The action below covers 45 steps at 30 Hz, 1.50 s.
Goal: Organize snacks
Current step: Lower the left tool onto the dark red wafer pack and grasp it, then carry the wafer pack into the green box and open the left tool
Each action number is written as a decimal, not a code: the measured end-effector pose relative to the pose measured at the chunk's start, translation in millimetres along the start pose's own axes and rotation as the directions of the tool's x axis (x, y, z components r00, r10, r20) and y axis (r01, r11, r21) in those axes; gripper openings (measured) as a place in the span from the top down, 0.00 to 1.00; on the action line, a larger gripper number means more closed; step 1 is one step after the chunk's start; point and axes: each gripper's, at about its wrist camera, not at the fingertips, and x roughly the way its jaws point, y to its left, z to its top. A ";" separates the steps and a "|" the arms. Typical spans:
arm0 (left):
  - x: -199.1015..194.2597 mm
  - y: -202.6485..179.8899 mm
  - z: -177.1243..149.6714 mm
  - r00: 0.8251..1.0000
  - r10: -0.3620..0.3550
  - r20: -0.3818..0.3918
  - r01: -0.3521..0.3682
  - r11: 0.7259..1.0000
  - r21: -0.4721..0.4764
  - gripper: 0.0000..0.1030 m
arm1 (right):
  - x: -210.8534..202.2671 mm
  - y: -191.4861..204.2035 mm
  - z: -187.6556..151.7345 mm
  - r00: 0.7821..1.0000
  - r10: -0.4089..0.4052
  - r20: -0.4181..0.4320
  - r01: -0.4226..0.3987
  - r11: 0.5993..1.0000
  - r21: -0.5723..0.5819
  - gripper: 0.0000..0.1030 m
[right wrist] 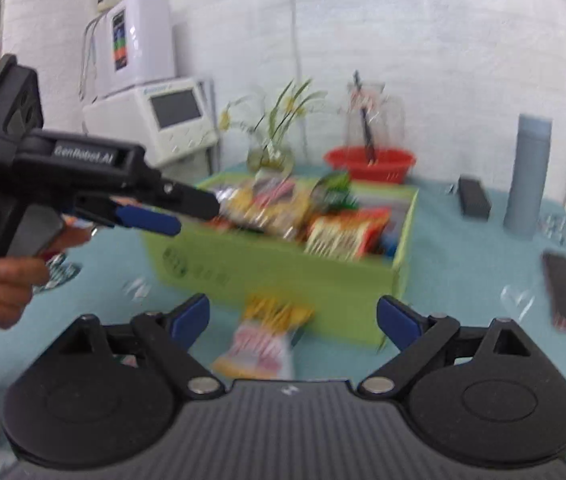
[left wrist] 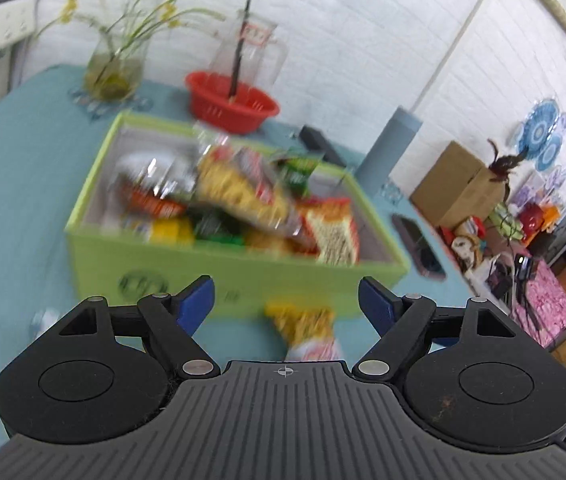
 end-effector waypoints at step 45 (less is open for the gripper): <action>-24.6 -36.0 -120.6 0.973 -0.047 -0.225 0.069 0.993 0.092 0.81 | -26.0 99.8 -73.5 0.995 0.015 -0.099 -0.016 1.000 -0.010 0.29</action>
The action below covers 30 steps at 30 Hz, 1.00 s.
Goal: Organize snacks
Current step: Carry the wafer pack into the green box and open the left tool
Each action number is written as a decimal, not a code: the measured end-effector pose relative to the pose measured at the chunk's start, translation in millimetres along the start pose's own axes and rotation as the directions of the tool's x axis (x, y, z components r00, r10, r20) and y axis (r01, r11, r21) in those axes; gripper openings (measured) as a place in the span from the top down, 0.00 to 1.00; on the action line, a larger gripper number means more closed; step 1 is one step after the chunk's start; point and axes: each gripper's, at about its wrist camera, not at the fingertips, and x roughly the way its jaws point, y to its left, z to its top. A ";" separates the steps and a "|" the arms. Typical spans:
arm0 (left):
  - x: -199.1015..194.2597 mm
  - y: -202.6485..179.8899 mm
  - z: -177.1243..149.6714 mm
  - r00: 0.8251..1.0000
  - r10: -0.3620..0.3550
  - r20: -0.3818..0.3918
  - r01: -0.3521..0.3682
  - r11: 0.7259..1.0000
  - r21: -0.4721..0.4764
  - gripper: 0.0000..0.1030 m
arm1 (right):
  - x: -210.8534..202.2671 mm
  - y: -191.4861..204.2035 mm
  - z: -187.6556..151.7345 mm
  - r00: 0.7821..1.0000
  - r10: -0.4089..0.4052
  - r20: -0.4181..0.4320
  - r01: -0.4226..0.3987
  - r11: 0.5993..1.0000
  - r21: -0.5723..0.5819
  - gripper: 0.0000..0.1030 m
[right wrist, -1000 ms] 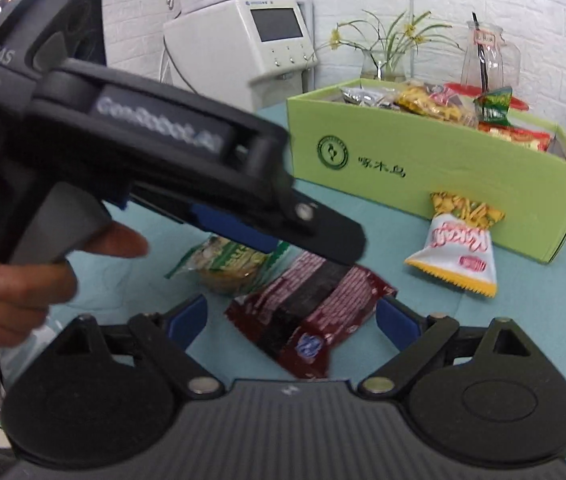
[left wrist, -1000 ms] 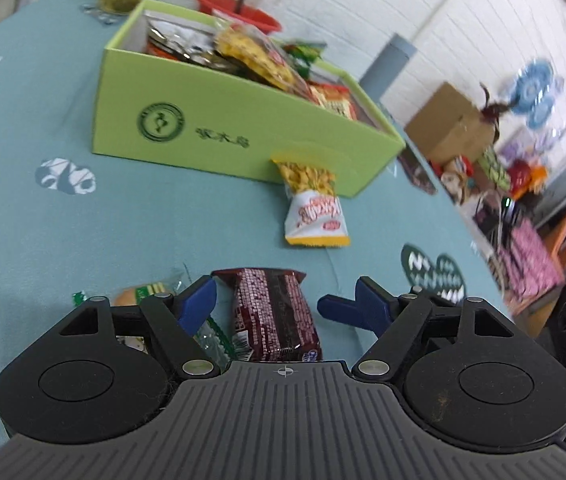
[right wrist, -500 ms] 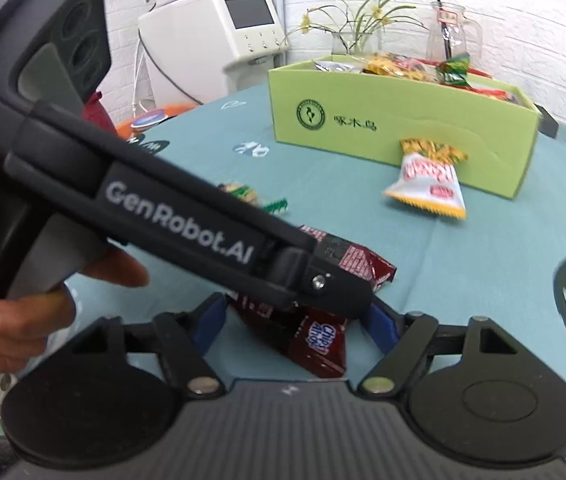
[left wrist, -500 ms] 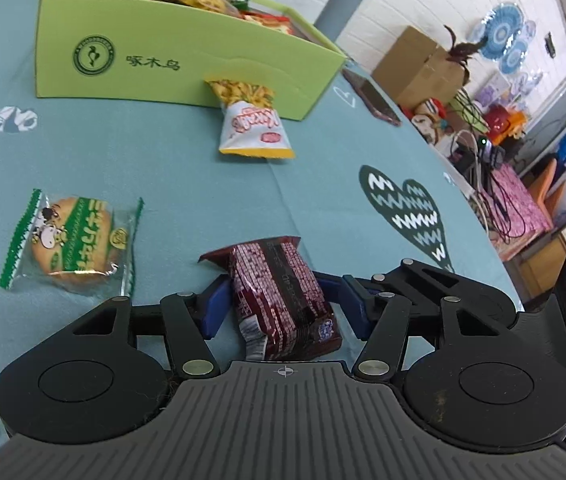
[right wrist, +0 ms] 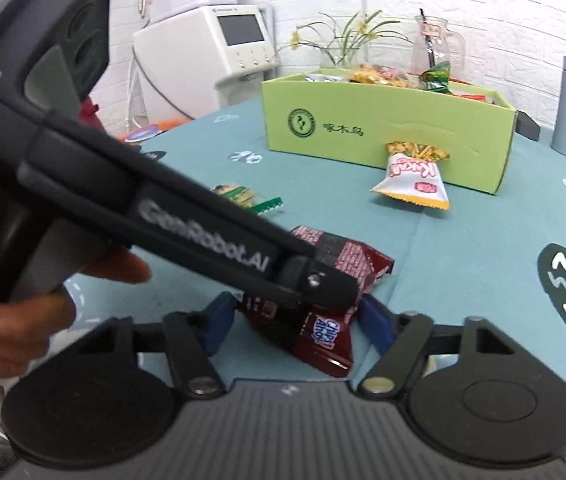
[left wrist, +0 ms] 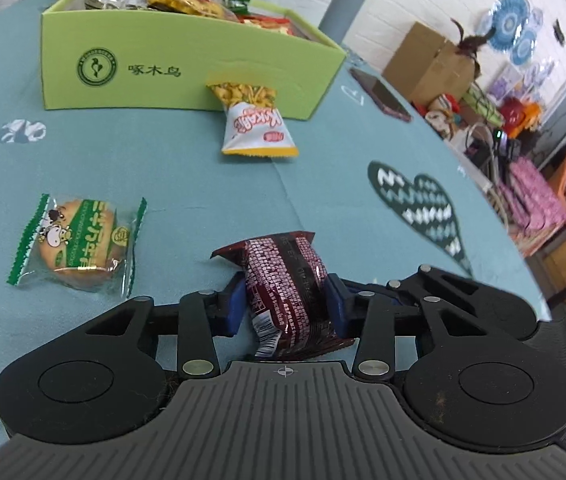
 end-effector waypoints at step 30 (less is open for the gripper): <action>138.2 27.8 260.6 0.997 -0.008 0.071 0.008 1.000 -0.001 0.79 | 131.8 -165.5 164.6 0.991 -0.094 0.096 0.104 0.989 -0.101 0.23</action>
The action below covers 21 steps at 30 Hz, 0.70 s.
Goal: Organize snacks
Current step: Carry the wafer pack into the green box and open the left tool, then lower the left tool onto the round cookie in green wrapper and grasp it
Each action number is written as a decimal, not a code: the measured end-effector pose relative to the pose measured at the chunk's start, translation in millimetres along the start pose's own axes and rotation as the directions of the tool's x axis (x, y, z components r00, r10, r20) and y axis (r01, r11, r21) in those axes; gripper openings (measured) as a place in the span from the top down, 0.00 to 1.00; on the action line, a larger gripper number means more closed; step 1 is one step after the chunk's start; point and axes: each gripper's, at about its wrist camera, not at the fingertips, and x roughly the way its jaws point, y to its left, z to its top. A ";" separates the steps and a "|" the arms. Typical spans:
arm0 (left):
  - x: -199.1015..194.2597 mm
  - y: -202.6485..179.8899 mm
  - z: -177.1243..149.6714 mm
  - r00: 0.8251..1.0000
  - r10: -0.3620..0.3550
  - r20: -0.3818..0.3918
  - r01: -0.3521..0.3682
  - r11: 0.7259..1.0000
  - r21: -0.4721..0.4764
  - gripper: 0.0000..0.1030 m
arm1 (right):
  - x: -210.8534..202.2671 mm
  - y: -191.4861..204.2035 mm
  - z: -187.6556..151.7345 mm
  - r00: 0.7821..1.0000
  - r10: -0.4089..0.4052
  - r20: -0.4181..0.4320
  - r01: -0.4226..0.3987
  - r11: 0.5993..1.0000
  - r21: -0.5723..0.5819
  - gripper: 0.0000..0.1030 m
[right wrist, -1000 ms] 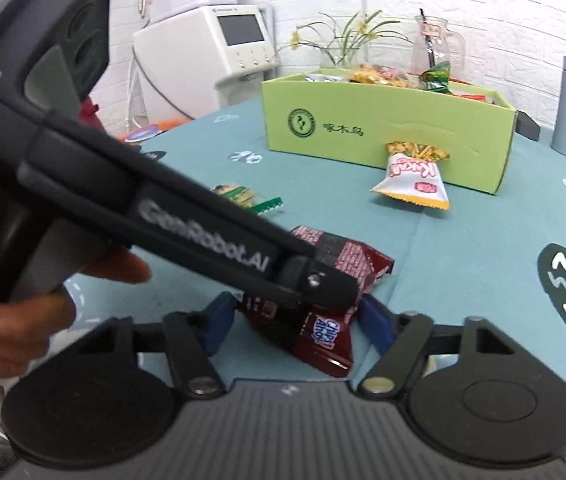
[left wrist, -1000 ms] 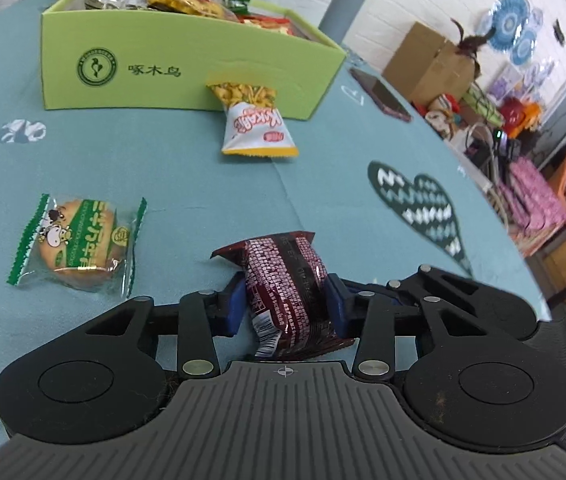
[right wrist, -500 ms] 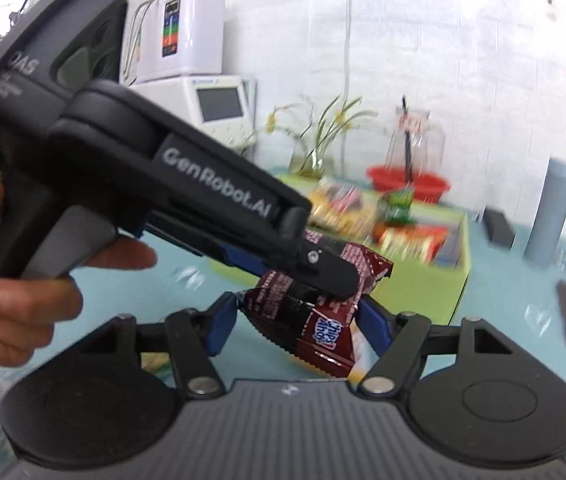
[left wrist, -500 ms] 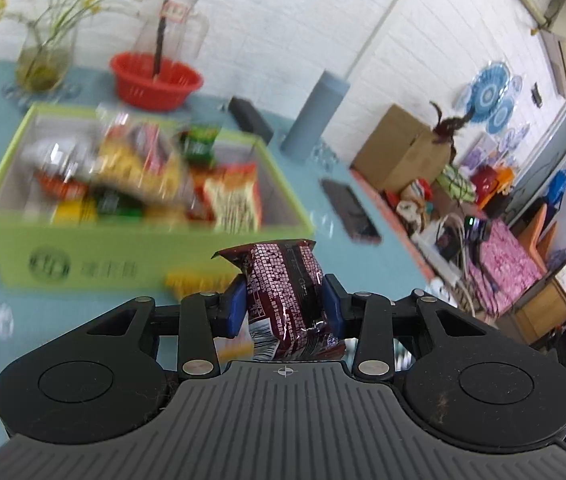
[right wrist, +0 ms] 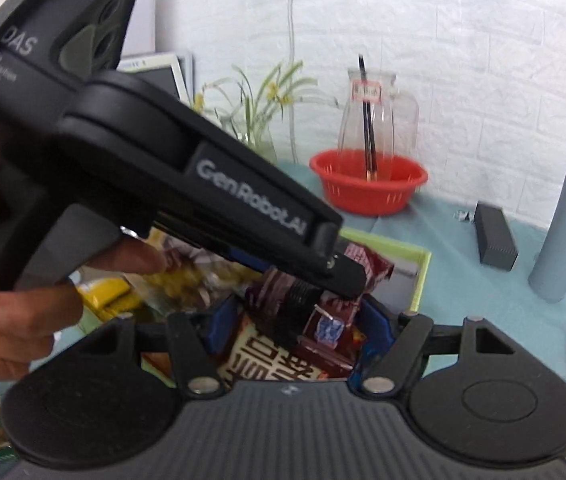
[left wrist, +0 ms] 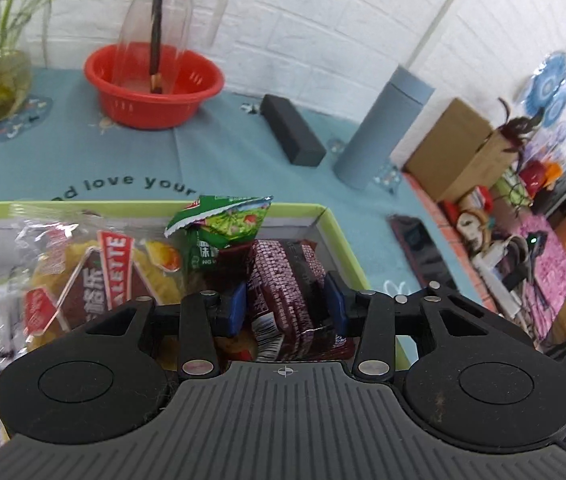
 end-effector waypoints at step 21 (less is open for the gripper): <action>-180.7 36.4 -156.1 0.985 0.054 0.165 -0.032 0.990 -0.136 0.19 | -134.2 95.3 -83.8 0.998 0.070 0.003 -0.070 0.995 0.074 0.07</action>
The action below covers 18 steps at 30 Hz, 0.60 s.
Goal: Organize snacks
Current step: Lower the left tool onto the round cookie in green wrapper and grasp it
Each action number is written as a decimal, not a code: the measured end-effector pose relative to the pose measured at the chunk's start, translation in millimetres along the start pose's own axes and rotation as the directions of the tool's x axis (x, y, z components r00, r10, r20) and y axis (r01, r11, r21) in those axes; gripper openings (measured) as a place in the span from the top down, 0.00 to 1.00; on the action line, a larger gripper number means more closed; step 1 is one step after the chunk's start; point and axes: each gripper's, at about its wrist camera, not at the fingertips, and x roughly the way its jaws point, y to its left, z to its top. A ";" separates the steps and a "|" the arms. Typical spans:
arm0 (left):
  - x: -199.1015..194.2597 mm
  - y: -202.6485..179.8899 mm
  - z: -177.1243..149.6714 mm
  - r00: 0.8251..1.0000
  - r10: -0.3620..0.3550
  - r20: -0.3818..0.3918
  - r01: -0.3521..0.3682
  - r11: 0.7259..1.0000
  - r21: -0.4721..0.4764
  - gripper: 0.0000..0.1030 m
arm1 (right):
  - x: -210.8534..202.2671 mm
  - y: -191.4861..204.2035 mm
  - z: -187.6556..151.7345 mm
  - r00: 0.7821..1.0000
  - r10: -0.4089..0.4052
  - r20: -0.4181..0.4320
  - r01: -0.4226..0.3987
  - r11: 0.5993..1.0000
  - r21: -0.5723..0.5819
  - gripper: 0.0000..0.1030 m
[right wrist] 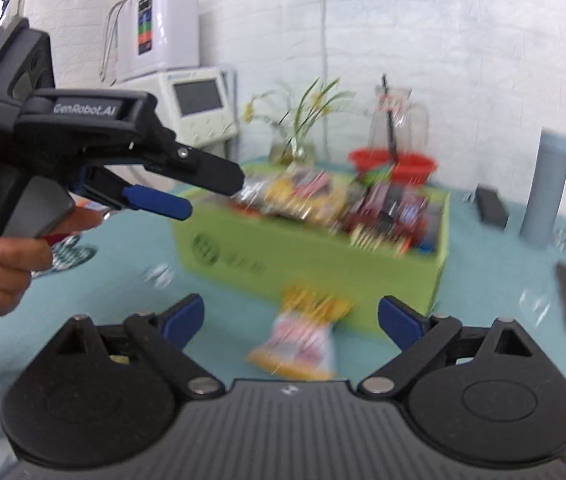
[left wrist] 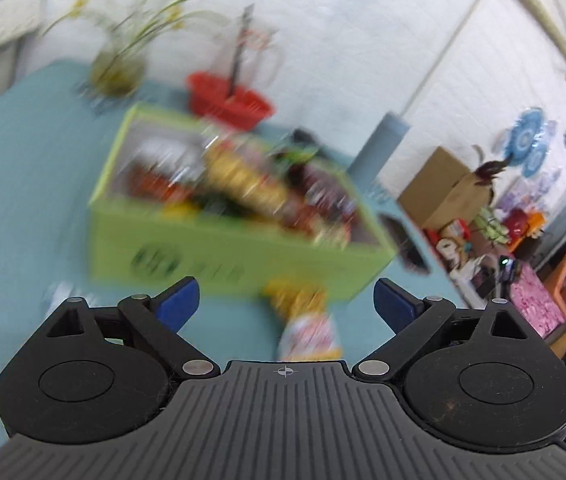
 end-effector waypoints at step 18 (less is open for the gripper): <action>-65.8 79.7 -66.2 0.976 0.215 0.021 -0.206 0.954 -0.216 0.24 | 86.5 128.1 -8.0 0.954 0.219 -0.206 -0.261 0.943 -0.205 0.07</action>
